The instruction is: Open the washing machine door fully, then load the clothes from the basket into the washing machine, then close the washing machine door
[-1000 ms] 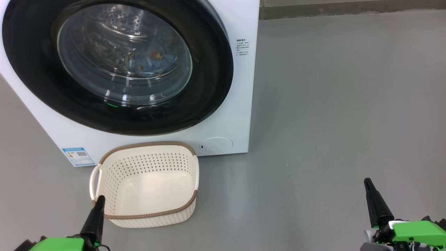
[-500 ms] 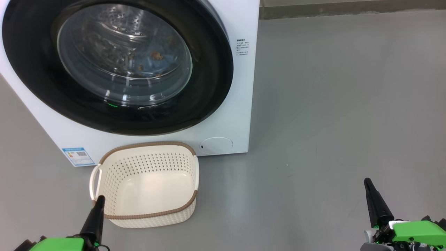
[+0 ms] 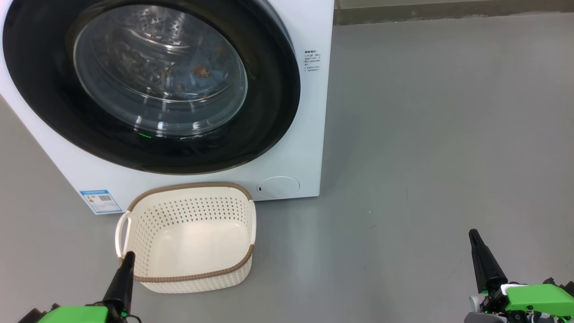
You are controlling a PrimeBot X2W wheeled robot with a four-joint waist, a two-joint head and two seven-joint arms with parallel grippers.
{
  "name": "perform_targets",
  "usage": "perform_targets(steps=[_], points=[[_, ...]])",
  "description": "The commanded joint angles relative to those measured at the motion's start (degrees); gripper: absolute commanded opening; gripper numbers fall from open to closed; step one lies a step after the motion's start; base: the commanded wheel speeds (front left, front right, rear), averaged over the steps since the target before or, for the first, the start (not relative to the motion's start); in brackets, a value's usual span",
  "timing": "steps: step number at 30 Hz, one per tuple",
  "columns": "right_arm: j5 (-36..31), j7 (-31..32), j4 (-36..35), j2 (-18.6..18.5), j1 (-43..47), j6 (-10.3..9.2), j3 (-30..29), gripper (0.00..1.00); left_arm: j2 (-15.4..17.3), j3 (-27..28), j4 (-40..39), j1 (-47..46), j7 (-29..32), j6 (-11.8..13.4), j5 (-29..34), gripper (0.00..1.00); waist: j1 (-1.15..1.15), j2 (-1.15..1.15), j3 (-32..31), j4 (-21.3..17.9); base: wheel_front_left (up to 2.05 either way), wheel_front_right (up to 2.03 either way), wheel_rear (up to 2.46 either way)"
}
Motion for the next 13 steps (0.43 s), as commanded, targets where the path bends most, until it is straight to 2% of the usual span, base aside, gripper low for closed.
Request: perform_targets(steps=[1, 13], points=[[-0.3, 0.3, -1.4, -0.2, -2.3, 0.10, 1.2, 0.00, 0.8, 2.0, -1.1, -2.4, 0.3, -0.2, -0.1, 0.00, 0.00, 0.00, 0.0, 0.0, 0.00, 0.00, 0.00], [-0.3, 0.3, -1.4, -0.2, -2.3, 0.10, 1.2, 0.00, 0.7, 2.1, -1.1, -2.4, 0.3, -0.2, -0.1, 0.00, 0.00, 0.00, 0.0, 0.0, 0.00, 0.00, 0.00]])
